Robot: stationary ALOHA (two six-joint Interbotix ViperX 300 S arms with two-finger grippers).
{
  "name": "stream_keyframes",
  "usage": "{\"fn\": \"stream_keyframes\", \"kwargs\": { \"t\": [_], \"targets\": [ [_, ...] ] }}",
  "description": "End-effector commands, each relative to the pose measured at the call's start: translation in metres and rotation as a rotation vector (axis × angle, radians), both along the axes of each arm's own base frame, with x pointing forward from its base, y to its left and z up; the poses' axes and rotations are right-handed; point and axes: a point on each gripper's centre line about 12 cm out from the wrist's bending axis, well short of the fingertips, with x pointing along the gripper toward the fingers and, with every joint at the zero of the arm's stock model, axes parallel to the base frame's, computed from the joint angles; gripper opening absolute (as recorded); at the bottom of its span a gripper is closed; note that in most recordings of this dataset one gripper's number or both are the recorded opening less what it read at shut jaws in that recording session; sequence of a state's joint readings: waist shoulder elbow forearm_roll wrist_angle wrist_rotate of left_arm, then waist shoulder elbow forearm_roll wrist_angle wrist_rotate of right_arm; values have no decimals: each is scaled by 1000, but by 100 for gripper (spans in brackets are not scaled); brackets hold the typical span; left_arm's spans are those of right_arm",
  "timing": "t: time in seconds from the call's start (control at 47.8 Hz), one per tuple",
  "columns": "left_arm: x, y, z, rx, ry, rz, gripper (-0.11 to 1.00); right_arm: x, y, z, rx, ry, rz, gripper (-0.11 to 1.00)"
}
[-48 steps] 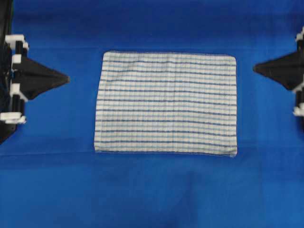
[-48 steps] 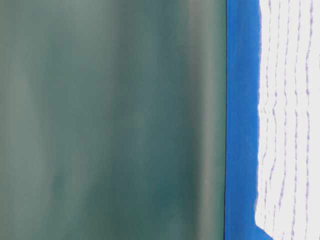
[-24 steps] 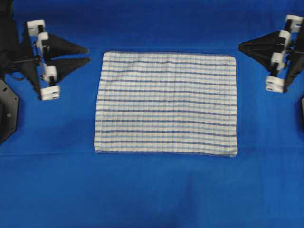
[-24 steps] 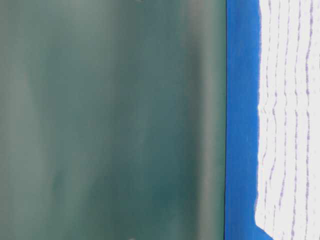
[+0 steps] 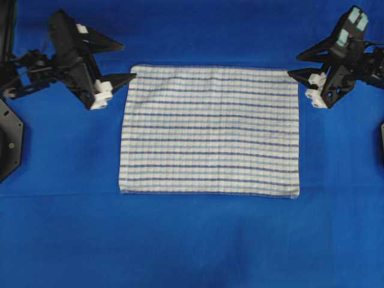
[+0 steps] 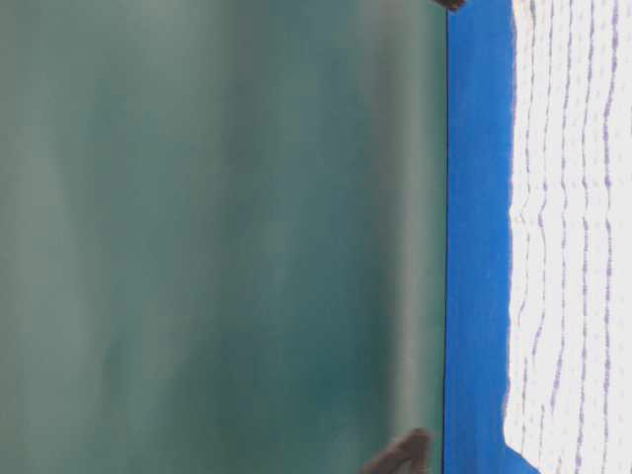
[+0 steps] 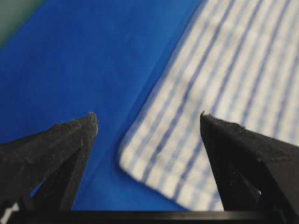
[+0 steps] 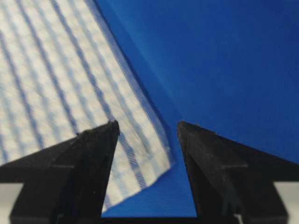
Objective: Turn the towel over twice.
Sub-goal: 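Move both grippers to the towel's far corners and pinch them, then lift the far towel edge upward with both grippers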
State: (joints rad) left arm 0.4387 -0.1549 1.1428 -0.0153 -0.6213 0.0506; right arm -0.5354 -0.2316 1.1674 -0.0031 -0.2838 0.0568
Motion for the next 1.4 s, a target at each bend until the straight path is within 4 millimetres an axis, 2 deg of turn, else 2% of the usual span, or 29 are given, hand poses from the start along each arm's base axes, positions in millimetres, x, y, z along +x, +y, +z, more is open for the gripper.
{"fn": "stream_keyframes", "kwargs": {
  "t": [0.0, 0.272, 0.46, 0.543, 0.627, 0.732, 0.836, 0.899, 1.066, 1.191, 1.38],
  "targets": [
    [8, 8, -8, 5, 2, 12, 86, 5, -6, -4, -6, -4, -7, 59],
    [21, 26, -47, -31, 87, 44, 86, 6, -15, -33, 36, 62, -33, 59],
    [25, 35, -67, -57, 135, 62, 84, 6, -20, -36, 28, 62, -41, 58],
    [25, 35, -71, -64, 150, 62, 79, 6, -20, -37, 27, 70, -39, 53],
    [24, 35, -73, -75, 163, 63, 65, 5, -20, -37, 24, 74, -35, 36],
    [22, 33, -76, -86, 187, 61, 34, 5, -19, -38, 26, 78, -35, 8],
    [22, 32, -78, -97, 209, 59, 8, 5, -19, -38, 28, 82, -32, 6],
    [22, 31, -78, -104, 214, 58, 1, 5, -20, -38, 26, 78, -35, 6],
    [20, 30, -73, -107, 206, 62, 1, 8, -22, -33, 16, 60, -36, 6],
    [22, 31, -56, -88, 174, 60, 1, 12, -25, -20, -5, 29, -39, 6],
    [22, 43, -20, -45, 107, 85, 1, 10, -45, 4, -49, -17, -89, 6]
  ]
}}
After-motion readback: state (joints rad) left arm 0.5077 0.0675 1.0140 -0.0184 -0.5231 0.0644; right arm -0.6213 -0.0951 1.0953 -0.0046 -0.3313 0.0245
